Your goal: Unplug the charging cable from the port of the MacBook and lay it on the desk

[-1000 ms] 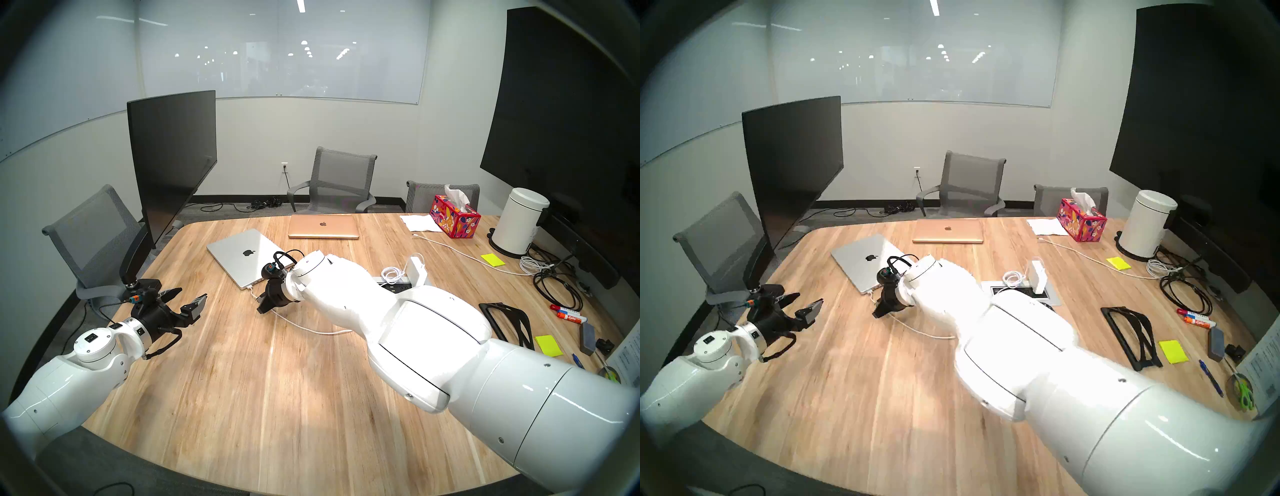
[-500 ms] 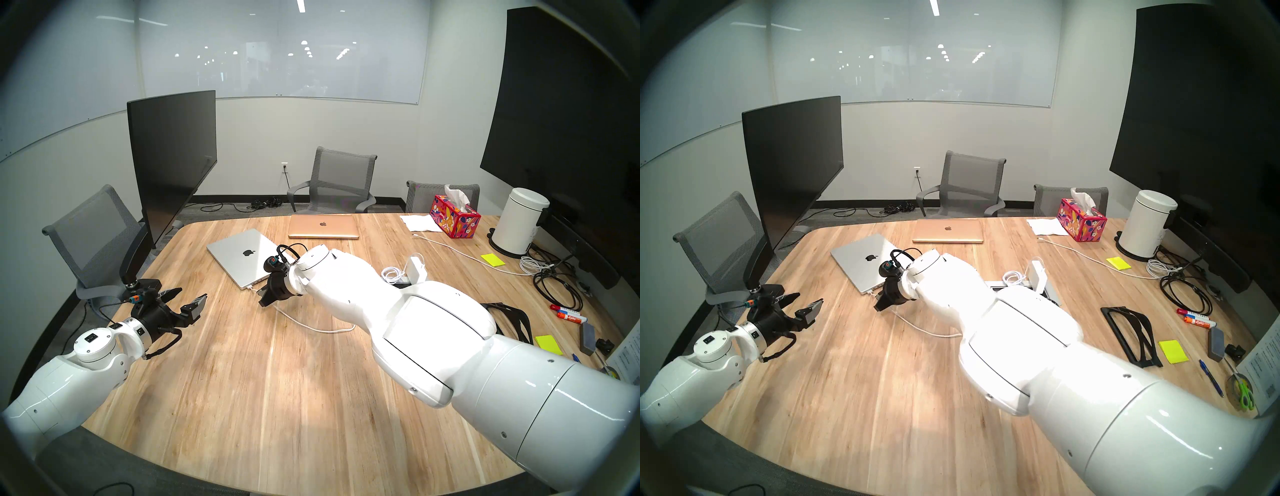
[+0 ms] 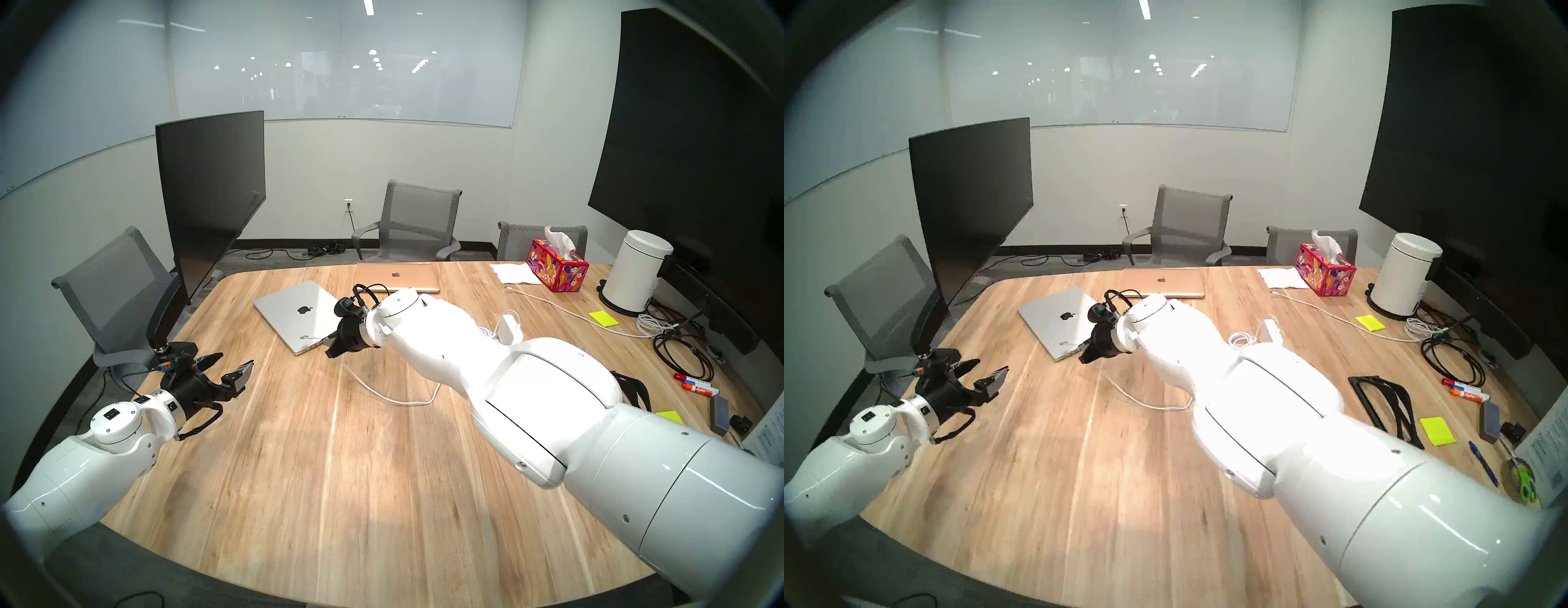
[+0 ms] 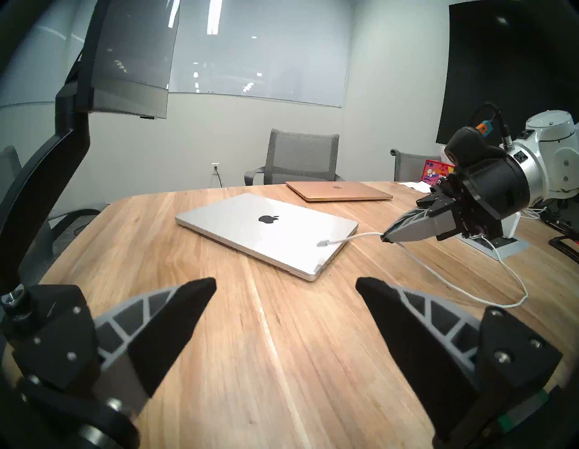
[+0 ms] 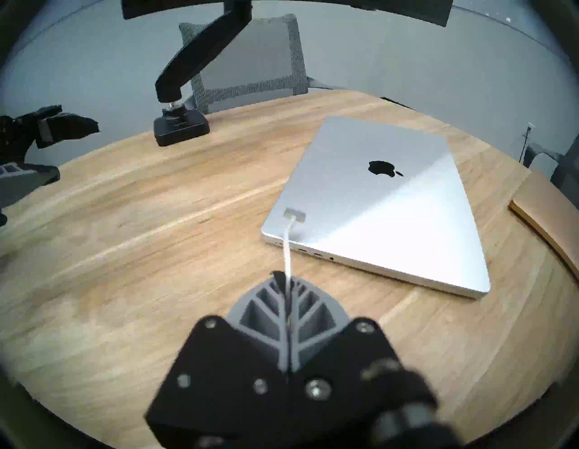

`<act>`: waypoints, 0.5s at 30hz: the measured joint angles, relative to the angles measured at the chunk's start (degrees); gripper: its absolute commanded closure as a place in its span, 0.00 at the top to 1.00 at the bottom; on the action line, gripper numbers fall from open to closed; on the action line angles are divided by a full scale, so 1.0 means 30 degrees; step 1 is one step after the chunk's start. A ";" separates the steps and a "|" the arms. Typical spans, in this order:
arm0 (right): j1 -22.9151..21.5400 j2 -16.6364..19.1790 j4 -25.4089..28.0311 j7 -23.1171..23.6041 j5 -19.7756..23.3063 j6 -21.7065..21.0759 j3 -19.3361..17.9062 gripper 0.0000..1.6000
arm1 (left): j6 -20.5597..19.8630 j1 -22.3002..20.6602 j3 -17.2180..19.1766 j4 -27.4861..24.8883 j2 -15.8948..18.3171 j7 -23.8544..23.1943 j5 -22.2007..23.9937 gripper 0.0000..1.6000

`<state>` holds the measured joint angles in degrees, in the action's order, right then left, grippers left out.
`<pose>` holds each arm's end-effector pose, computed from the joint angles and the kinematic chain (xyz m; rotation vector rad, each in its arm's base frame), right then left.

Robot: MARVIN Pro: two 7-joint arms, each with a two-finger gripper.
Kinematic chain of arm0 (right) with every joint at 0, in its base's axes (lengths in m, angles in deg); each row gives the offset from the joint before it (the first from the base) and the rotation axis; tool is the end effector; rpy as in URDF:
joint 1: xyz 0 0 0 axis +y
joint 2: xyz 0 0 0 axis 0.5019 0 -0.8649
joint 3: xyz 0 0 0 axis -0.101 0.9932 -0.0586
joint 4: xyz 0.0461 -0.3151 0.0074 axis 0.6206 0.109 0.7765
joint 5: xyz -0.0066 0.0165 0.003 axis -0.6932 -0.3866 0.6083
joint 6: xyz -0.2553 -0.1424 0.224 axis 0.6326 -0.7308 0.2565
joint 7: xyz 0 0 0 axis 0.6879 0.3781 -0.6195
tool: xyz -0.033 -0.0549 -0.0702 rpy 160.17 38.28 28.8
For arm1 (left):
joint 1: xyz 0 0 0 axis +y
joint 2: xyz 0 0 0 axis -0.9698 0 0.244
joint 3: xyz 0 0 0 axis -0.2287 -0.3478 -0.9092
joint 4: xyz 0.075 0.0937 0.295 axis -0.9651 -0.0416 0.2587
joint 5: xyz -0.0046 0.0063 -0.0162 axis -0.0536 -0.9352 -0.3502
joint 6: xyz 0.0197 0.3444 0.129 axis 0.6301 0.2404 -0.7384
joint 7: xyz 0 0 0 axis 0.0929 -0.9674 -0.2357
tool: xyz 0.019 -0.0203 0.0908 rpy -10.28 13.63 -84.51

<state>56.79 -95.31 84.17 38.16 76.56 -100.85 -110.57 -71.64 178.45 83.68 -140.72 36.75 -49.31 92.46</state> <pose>0.6464 0.2787 -0.2889 -2.0731 -1.2545 -1.1154 0.4128 0.2136 -0.3225 2.2523 -0.2665 1.8391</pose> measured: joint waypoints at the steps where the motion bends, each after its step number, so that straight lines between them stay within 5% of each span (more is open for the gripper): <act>1: 0.0046 0.0100 0.0218 0.0081 0.0000 -0.0115 -0.0021 0.00 | 0.0000 0.0000 0.0000 0.0000 0.0002 0.0000 0.0000 1.00; 15: 0.1406 0.1808 0.3631 0.1075 0.0016 -0.1946 -0.0267 0.00 | 0.0002 -0.0005 -0.0010 -0.0001 0.0006 0.0000 0.0000 1.00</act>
<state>61.01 -89.89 95.06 41.39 76.61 -106.69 -111.37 -71.64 178.43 83.65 -140.72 36.76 -49.30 92.46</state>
